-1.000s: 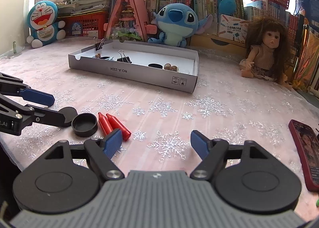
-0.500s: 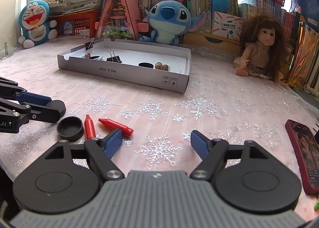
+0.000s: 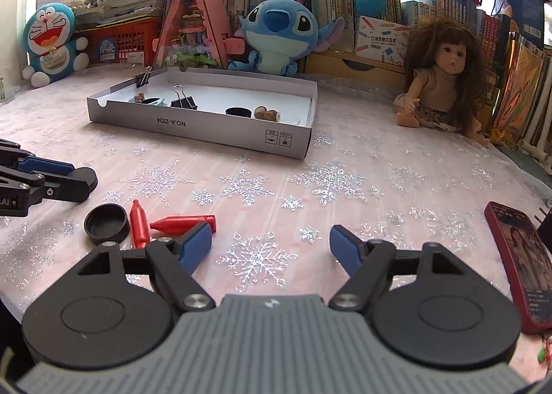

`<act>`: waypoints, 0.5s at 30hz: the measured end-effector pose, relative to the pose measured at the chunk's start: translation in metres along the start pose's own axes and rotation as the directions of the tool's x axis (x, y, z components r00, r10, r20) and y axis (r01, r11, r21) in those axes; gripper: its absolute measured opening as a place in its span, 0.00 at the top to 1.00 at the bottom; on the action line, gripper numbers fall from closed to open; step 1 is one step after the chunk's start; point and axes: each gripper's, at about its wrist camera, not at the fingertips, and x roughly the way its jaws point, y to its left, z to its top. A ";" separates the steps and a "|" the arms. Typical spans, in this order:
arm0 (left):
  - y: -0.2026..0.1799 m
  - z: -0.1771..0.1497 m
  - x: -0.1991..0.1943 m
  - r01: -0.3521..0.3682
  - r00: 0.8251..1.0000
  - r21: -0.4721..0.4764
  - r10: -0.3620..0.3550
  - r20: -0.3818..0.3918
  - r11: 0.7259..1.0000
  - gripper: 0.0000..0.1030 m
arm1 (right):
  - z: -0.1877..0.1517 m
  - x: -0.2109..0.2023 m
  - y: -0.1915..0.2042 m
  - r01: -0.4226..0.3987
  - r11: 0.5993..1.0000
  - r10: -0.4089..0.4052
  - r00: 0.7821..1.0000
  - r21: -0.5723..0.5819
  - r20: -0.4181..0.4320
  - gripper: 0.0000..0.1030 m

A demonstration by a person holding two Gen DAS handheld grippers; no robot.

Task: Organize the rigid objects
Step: 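Grasp a black round lid with the left tool while the right tool grasps a red crayon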

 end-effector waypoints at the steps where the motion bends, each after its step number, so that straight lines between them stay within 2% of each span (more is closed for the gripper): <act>1: 0.001 0.000 0.000 -0.003 1.000 -0.002 0.003 0.000 1.000 0.71 | 0.000 -0.001 0.001 -0.007 1.000 0.007 1.000 -0.002 0.001 0.18; 15: 0.005 -0.002 0.001 -0.032 0.999 -0.033 0.032 0.007 0.999 0.71 | 0.003 0.000 0.023 -0.093 0.996 0.093 0.996 -0.012 0.009 0.18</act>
